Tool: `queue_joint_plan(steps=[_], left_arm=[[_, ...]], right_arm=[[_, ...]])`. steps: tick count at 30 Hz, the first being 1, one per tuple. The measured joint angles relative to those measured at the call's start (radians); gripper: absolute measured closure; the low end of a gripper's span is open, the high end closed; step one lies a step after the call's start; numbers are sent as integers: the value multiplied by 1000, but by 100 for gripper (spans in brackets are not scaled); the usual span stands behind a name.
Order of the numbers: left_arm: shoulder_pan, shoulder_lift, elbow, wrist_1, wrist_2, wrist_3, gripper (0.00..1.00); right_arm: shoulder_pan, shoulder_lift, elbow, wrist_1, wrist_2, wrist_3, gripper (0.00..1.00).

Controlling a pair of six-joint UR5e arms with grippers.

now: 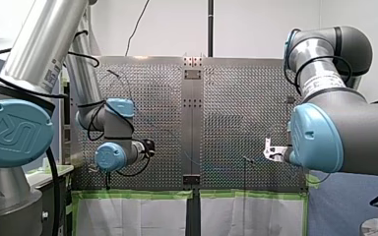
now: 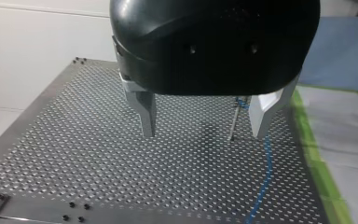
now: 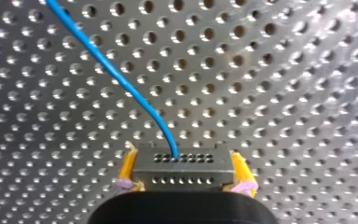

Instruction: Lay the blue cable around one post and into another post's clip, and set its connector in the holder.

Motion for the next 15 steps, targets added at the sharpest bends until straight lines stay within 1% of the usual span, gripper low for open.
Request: queue_joint_plan(steps=[5,8,12,15], left_arm=[[0,0,-51,31,2,-5,0],[1,0,-76,58,14,-7,0],[6,-1,-73,87,25,-6,0],[10,0,-62,94,28,-6,0]], right_arm=[[-1,-40,22,3,-2,0,100],[1,-65,28,10,-2,-2,100],[5,-94,39,10,-2,-5,100],[7,-108,47,8,-2,-6,100]])
